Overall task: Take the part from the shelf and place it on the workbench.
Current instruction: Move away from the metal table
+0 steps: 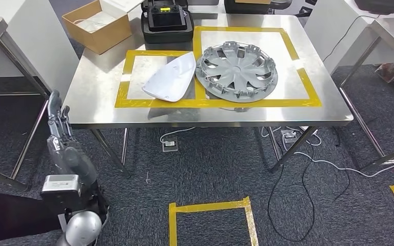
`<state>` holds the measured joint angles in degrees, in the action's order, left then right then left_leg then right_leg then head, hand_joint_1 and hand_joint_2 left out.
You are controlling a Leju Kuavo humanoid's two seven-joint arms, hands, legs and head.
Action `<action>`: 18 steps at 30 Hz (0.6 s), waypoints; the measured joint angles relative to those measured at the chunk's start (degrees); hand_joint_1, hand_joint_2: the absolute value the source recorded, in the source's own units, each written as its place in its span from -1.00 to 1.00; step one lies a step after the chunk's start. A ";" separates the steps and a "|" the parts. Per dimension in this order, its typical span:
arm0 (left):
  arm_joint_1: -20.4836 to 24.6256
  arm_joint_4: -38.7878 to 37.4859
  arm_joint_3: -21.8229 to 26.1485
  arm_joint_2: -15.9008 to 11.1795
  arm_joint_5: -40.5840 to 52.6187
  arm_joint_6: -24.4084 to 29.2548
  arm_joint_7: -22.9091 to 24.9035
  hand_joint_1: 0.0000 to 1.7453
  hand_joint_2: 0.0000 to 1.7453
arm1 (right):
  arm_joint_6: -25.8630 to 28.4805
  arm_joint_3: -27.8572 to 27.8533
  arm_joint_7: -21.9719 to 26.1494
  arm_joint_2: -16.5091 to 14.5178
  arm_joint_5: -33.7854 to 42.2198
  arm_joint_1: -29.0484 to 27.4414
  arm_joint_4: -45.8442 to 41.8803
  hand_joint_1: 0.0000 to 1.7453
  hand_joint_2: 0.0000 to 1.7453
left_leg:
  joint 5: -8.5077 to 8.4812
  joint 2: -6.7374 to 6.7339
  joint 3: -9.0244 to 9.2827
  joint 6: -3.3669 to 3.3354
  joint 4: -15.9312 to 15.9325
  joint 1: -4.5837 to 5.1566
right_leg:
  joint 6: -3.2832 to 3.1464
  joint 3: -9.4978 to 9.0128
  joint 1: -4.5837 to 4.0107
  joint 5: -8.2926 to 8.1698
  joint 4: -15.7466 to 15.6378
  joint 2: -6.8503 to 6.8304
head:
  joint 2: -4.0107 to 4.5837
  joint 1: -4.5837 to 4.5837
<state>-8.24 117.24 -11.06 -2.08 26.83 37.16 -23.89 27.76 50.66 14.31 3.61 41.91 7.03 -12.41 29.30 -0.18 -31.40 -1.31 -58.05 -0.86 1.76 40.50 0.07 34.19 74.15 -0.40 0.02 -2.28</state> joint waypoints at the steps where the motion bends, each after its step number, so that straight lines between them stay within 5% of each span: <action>1: -0.14 -0.04 0.02 0.00 0.35 0.00 0.29 -1.00 -1.00 | -0.12 -0.12 0.01 0.14 0.66 -0.01 0.00 -1.00 -1.00 | -0.21 -0.32 -0.23 0.05 0.00 0.12 | -0.40 -2.44 -0.10 -1.37 -3.16 -0.14 | 0.00 -0.01; 3: -0.37 -0.02 0.09 0.00 0.72 0.00 0.60 -1.00 -1.00 | -0.36 -0.38 0.10 0.53 1.48 0.10 0.00 -1.00 -1.00 | -0.44 -1.26 -0.35 0.20 0.01 0.36 | -1.65 -8.46 -0.68 -3.71 -12.29 -1.80 | 0.00 -0.03; 5: -0.52 -0.01 0.21 0.01 0.85 0.00 0.70 -1.00 -1.00 | -0.54 -0.74 0.20 0.94 1.81 0.29 -0.01 -1.00 -1.00 | -0.67 -2.59 -0.31 0.61 0.09 0.37 | -2.60 -11.66 -1.51 -4.69 -17.78 -3.38 | 0.00 -0.04; 8: -0.56 0.03 0.53 0.04 0.93 0.00 0.73 -1.00 -1.00 | -0.65 -1.27 0.27 1.34 1.90 0.31 -0.02 -1.00 -1.00 | -0.78 -4.23 -0.05 1.53 0.42 0.22 | -3.26 -11.52 -1.76 -5.47 -19.08 -2.28 | 0.00 0.01; 10: -0.54 0.09 0.74 0.05 0.96 0.00 0.72 -1.00 -1.00 | -0.69 -1.45 0.28 1.43 1.91 0.11 -0.01 -1.00 -1.00 | 0.94 -2.26 -0.70 2.10 -1.28 0.26 | -3.67 -11.71 -1.41 -6.52 -20.37 -1.20 | 0.00 -0.16; 12: -0.61 0.07 0.92 0.06 0.97 0.00 0.74 -1.00 -1.00 | -0.73 -1.60 0.29 1.44 1.91 0.00 0.00 -1.00 -1.00 | 4.73 0.23 -3.54 2.41 -7.43 0.27 | -3.95 -11.50 -1.29 -7.14 -20.84 -0.15 | 0.00 -0.43; 14: -0.73 -0.06 1.04 0.07 0.97 0.00 0.80 -1.00 -1.00 | -0.76 -1.65 0.29 1.46 1.92 -0.10 0.01 -1.00 -1.00 | 7.23 0.55 -6.57 2.57 -14.02 0.31 | -4.00 -11.01 -1.36 -7.27 -20.52 0.90 | 0.00 -0.56; 16: -0.80 -0.16 1.08 0.07 0.97 0.00 0.79 -1.00 -1.00 | -0.82 -1.66 0.29 1.45 1.99 -0.27 0.01 -1.00 -1.00 | 5.17 0.60 -6.03 2.67 -13.44 0.28 | -3.87 -10.68 -1.36 -7.20 -19.89 2.04 | 0.00 -0.57; 18: -0.79 -0.22 1.08 0.07 0.97 0.00 0.67 -1.00 -1.00 | -0.92 -1.66 0.33 1.43 2.23 -0.31 0.01 -1.00 -1.00 | 1.36 2.52 -1.97 2.61 -6.23 -0.04 | -3.50 -10.30 -1.28 -6.86 -18.97 3.26 | 0.00 -0.56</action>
<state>-9.04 117.02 -9.98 -2.01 27.80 37.16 -23.22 26.84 49.00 14.64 5.04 44.14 6.72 -12.41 30.66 2.33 -33.37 1.30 -64.28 -0.90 -1.74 30.20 -1.21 27.33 55.18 2.86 0.02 -2.84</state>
